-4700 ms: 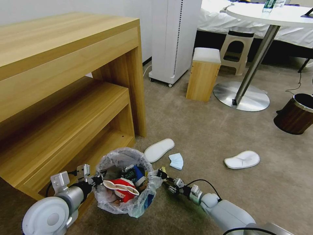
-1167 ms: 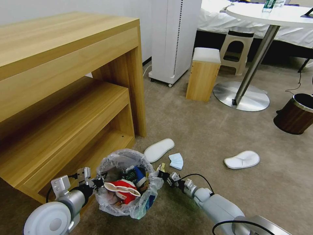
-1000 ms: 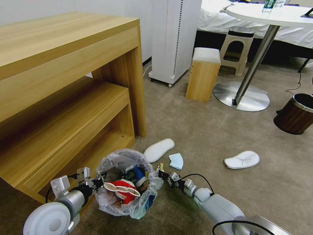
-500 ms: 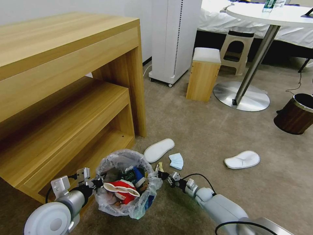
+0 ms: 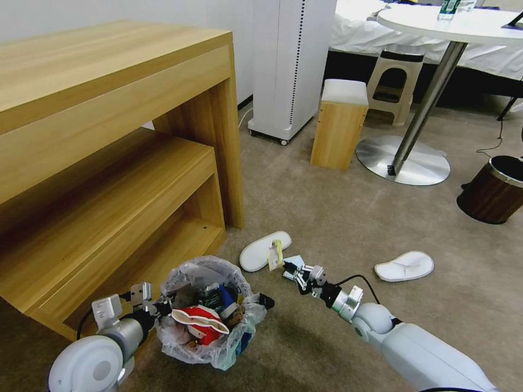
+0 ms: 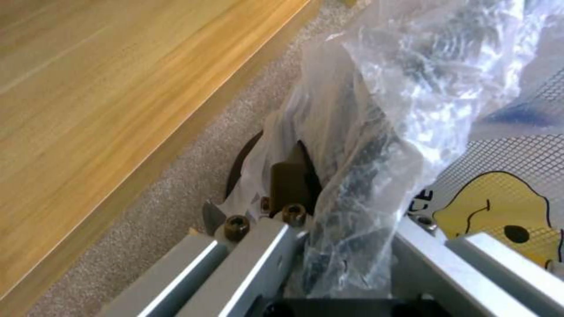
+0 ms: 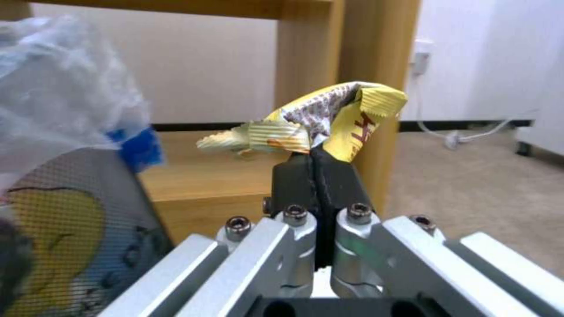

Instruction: Pick up the trash bin and place the garbage on the floor into it.

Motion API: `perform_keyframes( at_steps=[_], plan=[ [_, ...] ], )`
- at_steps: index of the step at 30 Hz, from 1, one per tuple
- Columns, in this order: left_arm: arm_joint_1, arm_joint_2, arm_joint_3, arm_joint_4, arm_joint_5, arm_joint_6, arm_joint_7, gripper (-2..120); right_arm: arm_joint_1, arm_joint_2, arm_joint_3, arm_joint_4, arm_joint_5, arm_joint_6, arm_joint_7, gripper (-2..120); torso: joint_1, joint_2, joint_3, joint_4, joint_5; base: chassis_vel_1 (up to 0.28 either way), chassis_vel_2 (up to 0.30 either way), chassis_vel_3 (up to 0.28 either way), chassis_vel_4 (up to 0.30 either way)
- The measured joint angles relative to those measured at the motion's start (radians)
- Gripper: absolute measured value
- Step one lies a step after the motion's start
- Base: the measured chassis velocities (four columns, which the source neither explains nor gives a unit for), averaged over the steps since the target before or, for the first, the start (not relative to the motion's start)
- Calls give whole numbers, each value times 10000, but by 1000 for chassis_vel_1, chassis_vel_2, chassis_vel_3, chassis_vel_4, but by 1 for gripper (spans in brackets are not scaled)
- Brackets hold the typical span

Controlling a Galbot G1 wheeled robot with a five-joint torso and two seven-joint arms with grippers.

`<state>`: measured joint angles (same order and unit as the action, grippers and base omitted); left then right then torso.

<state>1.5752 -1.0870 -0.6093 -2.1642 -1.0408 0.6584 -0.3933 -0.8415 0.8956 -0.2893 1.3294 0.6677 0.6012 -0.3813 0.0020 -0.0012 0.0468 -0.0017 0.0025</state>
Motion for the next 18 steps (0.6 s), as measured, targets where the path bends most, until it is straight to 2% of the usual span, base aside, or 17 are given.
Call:
perform_keyframes(
  at_steps=[10, 18],
  plan=[
    [2, -44, 60, 60, 95, 14, 32, 0, -394, -192, 1036, 268, 437, -2, -113, 0, 0, 0, 1, 0, -1, 0, 0, 0, 0],
    [-117, -54, 165, 174, 179, 34, 99, 0, -1073, -536, 1617, 1979, 1241, 46, -776, 0, 0, 0, 0, 0, -1, 0, 0, 0, 0]
  ],
)
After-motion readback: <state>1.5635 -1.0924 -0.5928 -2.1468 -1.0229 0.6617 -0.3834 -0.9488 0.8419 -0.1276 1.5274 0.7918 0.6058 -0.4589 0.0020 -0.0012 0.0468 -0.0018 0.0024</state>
